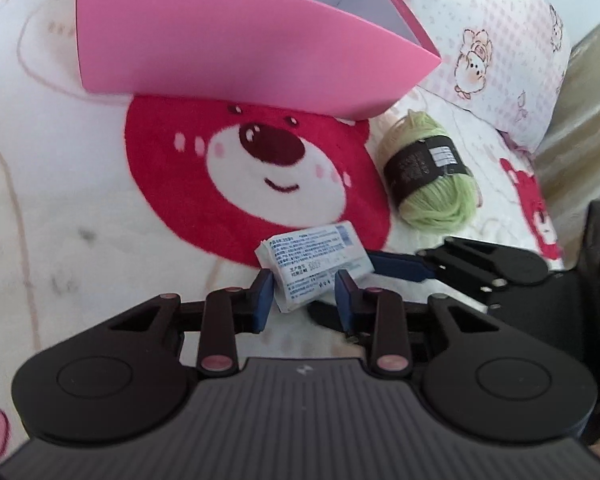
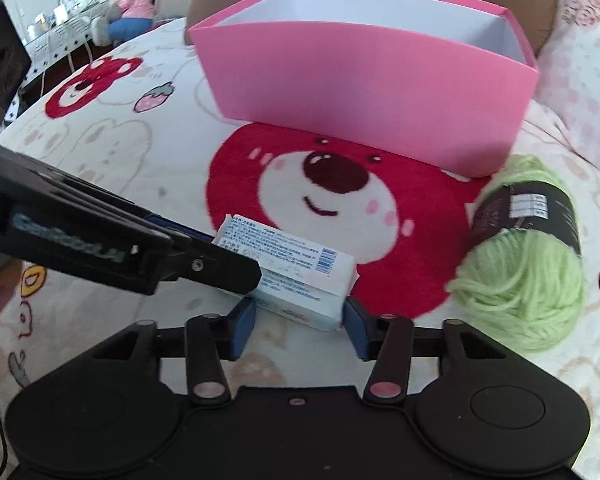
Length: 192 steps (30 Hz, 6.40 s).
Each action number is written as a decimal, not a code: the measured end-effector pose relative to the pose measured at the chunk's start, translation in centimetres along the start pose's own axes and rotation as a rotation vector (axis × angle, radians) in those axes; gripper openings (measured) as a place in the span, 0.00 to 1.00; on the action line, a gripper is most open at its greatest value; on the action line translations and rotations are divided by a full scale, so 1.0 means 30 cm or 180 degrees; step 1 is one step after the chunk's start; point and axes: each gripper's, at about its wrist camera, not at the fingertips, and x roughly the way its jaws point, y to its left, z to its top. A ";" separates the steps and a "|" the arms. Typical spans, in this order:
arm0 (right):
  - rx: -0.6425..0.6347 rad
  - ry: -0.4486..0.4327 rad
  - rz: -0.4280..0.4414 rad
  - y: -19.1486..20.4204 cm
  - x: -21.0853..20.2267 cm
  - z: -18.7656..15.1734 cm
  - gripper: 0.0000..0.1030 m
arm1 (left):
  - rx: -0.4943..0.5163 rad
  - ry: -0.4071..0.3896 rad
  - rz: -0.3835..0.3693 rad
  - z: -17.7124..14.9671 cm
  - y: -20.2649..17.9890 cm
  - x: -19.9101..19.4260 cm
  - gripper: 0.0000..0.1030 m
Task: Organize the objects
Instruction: 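Lower the open left gripper around the small white packet on the blanket, then close the left gripper on the white packet, then lift the white packet with the left gripper and carry it toward the pink box, then lower the white packet into the pink box onto the wipes pack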
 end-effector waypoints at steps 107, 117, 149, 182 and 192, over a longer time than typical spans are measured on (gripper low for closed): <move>-0.0172 -0.0519 -0.0306 0.211 -0.367 0.096 0.82 | -0.0155 -0.0326 -0.0097 0.004 -0.187 -0.385 0.42; -0.0386 -0.0662 -0.0392 0.217 -0.442 0.217 0.83 | 0.0035 -0.0555 -0.0194 0.095 -0.223 -0.483 0.42; -0.0462 -0.0546 -0.0256 0.079 -0.365 0.597 0.82 | 0.0165 -0.0622 0.0004 0.495 -0.214 -0.488 0.42; 0.0350 0.0022 0.0157 -0.253 0.208 0.808 0.67 | -0.0457 -0.0262 0.0291 0.840 0.119 0.025 0.42; 0.0479 0.0211 0.0121 -0.314 0.295 0.792 0.65 | -0.0569 -0.0163 0.0360 0.814 0.138 0.133 0.42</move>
